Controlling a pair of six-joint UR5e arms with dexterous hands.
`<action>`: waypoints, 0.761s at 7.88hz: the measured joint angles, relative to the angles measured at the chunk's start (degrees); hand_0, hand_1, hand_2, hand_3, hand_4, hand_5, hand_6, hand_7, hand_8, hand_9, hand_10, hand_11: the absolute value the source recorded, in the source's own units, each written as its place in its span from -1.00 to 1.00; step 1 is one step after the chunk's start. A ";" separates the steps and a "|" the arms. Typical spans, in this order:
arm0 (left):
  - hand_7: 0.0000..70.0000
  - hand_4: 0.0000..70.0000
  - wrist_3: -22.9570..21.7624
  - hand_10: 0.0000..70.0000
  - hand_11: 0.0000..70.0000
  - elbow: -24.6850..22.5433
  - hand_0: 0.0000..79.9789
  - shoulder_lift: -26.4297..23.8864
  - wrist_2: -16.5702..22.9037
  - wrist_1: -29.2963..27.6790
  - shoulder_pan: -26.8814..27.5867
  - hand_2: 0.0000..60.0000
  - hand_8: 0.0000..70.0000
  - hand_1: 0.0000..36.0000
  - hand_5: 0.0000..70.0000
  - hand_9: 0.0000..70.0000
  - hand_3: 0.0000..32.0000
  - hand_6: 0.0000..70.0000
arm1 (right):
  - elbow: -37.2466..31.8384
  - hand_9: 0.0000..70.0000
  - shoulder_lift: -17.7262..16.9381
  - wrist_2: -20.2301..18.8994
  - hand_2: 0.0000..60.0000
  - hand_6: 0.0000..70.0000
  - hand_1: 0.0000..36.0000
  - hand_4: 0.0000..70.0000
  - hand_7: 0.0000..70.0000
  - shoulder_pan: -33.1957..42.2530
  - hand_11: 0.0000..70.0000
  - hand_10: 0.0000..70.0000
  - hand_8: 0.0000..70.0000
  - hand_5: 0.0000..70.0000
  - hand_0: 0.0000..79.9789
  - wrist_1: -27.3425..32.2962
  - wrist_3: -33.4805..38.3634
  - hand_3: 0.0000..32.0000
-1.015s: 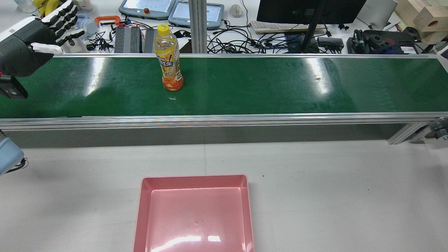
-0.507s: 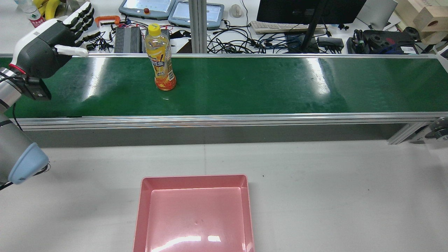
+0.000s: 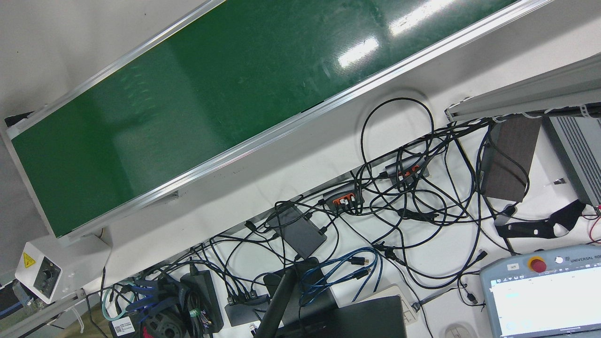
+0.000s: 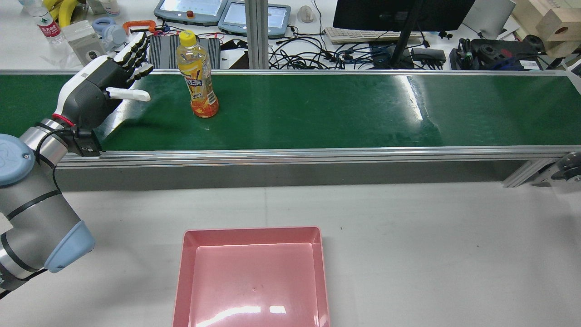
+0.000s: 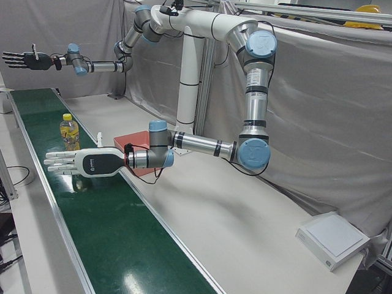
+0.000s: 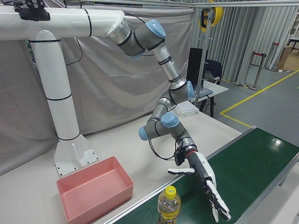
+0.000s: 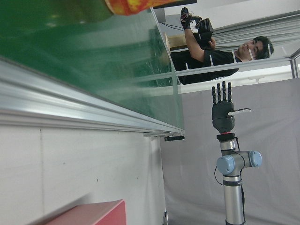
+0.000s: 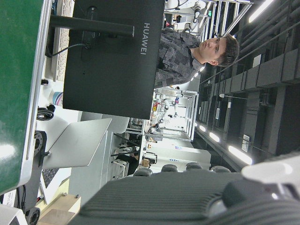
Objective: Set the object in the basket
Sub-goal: 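Swing the left hand in toward the orange bottle on the belt, then close the left hand fingers around the orange bottle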
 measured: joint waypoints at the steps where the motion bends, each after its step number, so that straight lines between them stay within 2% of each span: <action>1: -1.00 -1.00 0.03 -0.83 -0.72 0.12 0.06 -0.07 -0.29 0.22 0.26 -1.00 -1.00 -0.57 -0.92 -0.99 -1.00 -1.00 | 0.00 -1.00 0.01 0.00 -1.00 -1.00 -1.00 -1.00 -1.00 0.00 -1.00 -1.00 -1.00 -1.00 -1.00 0.00 0.00 -1.00; 6: -1.00 -1.00 -0.15 -0.82 -0.71 0.74 0.04 -4.27 -0.57 1.61 0.38 -1.00 -1.00 -0.58 -0.91 -0.97 -1.00 -1.00 | 0.03 -1.00 0.02 0.00 -1.00 -1.00 -1.00 -1.00 -1.00 0.00 -1.00 -1.00 -1.00 -1.00 -1.00 0.00 0.00 -1.00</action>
